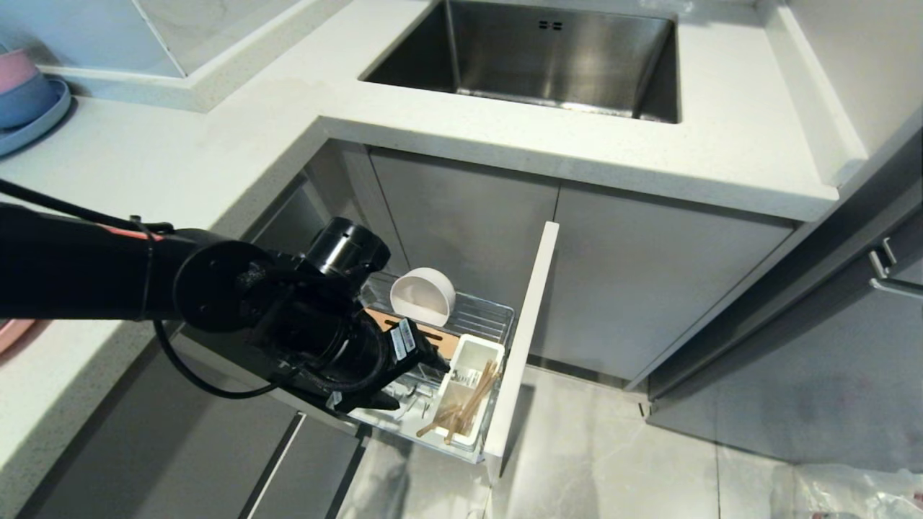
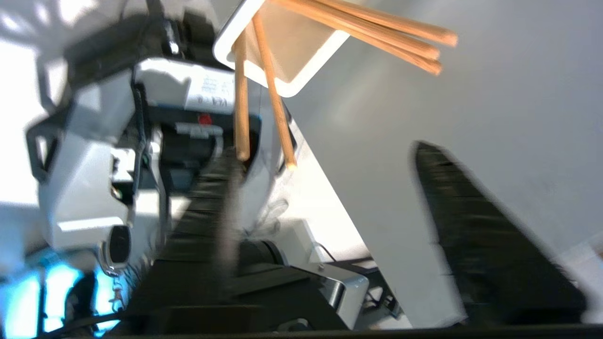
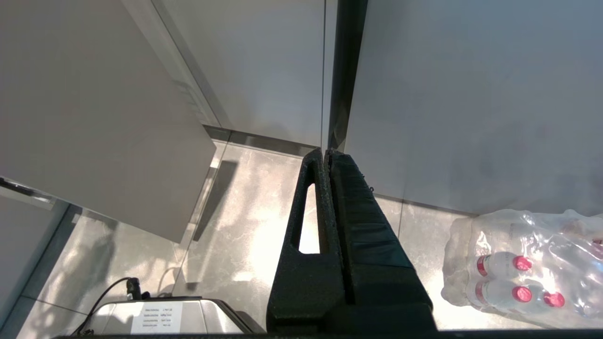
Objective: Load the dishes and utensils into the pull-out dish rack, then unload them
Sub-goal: Pick up the spoon and place it in the cupboard
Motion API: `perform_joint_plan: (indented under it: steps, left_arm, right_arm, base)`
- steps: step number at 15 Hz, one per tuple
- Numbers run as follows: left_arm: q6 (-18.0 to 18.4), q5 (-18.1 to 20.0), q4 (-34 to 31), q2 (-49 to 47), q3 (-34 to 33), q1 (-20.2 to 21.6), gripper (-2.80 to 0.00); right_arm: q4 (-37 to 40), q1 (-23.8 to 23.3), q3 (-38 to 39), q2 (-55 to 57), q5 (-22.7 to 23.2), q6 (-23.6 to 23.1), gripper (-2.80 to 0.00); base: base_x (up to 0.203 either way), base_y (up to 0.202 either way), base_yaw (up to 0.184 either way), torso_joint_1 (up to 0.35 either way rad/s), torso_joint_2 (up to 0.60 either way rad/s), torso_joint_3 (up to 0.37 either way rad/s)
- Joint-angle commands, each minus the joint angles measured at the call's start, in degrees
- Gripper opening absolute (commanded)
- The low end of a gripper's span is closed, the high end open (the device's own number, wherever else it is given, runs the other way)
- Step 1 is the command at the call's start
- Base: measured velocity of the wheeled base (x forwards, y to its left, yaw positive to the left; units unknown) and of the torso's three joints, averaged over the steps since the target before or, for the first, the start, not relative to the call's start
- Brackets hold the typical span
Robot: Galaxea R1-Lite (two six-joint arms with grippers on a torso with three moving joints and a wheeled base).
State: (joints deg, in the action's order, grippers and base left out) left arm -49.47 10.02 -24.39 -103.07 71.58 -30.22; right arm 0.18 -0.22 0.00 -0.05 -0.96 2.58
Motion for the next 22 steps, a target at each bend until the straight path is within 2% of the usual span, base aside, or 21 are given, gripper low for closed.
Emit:
perform_joint_plan:
  steps: [1,5,7,9,11,13,15,17,20,22]
  left_arm:
    - [-0.29,-1.4,-0.07,4.38,-0.57,-1.65,-2.8]
    - [-0.36,-4.03,-1.41,10.99,-0.58,-4.18,-2.8]
    - [0.01,-7.11,-2.76,14.43,0.53,-4.28,-2.8]
    - [2.15,-13.5,-3.02,18.02,1.52,-4.35,-2.8]
    - [5.17,-22.66,-2.98,21.33,3.13,-4.0,-2.8]
    - [7.23,-29.0,-2.95,22.22,6.22,0.01,-2.8]
    - [7.66,-32.57,-3.01,22.44,9.63,5.3,-2.8]
    - [7.5,-35.79,-3.94,22.93,15.6,12.33,-2.8]
    - [4.53,-38.37,-9.29,24.28,22.13,22.47,-2.8]
    - [2.88,-38.88,-11.73,26.41,23.23,28.49,-2.8]
  right_arm:
    - [-0.01,0.04,0.09,0.05,0.0,-0.04,-2.8]
    - [-0.01,0.04,0.09,0.05,0.0,0.05,-2.8]
    - [-0.01,-0.01,0.09,0.05,0.0,0.05,-2.8]
    - [-0.01,0.04,0.09,0.05,0.0,-0.04,-2.8]
    - [-0.01,-0.04,0.09,0.05,0.0,-0.04,-2.8]
    - [-0.01,-0.04,0.09,0.05,0.0,-0.04,-2.8]
    - [-0.01,0.0,0.09,0.05,0.0,0.0,-2.8]
    - [-0.01,0.01,0.09,0.05,0.0,0.02,-2.8]
    - [-0.01,0.02,0.09,0.05,0.0,0.03,-2.8]
    - [-0.01,-0.04,0.09,0.05,0.0,-0.04,-2.8]
  base:
    - [0.0,0.0,0.0,0.0,0.0,0.0]
    - [0.0,0.0,0.0,0.0,0.0,0.0]
    - [0.0,0.0,0.0,0.0,0.0,0.0]
    - [0.0,0.0,0.0,0.0,0.0,0.0]
    - [0.0,0.0,0.0,0.0,0.0,0.0]
    - [0.0,0.0,0.0,0.0,0.0,0.0]
    - [0.0,0.0,0.0,0.0,0.0,0.0]
    - [0.0,0.0,0.0,0.0,0.0,0.0]
    - [0.0,0.0,0.0,0.0,0.0,0.0]
    - [0.0,0.0,0.0,0.0,0.0,0.0]
